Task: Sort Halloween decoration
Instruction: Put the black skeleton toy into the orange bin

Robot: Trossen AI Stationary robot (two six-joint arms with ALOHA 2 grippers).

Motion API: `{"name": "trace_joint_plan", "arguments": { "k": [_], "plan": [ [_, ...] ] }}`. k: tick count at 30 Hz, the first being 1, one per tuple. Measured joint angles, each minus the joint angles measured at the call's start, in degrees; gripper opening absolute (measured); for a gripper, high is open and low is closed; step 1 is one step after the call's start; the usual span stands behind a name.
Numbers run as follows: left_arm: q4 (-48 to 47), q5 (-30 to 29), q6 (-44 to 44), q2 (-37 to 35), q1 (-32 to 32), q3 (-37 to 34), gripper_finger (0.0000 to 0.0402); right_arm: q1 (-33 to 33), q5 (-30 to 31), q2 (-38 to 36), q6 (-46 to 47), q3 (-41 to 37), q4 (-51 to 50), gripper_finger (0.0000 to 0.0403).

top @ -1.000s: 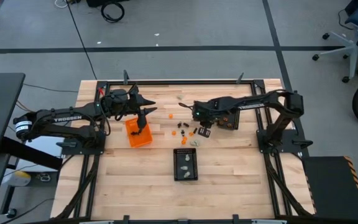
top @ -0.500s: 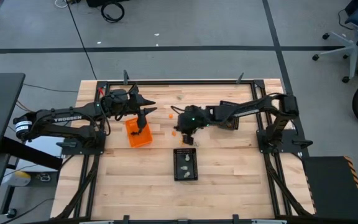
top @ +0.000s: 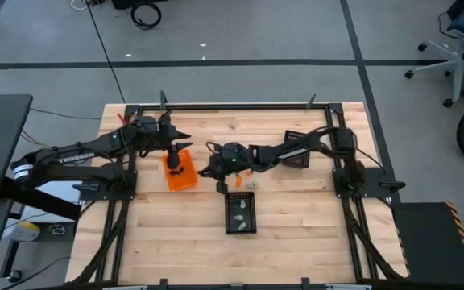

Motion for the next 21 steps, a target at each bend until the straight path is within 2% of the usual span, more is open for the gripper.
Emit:
{"name": "trace_joint_plan", "arguments": {
  "k": [7, 13, 16, 21],
  "plan": [
    [-2.05, -0.66, -0.41, -2.33, 0.02, 0.00, 0.0132, 0.48, -0.34, 7.68, -3.42, 12.36, -5.67, 0.0056],
    [-2.29, -1.53, -0.59, -2.50, 0.28, 0.00, 0.0132, 0.53, -0.31, 12.25, -3.67, 16.67, -7.27, 0.0058],
    [-2.22, -1.51, -0.62, -2.50, 0.28, 0.00, 0.0132, 0.53, 0.21, 12.56, -4.35, 16.86, -7.36, 0.0073],
    [-1.99, -1.52, -0.66, -2.47, 0.28, 0.00, 0.0132, 0.53, 0.26, 12.17, -4.44, 16.78, -8.71, 0.0124]
  ]
}}
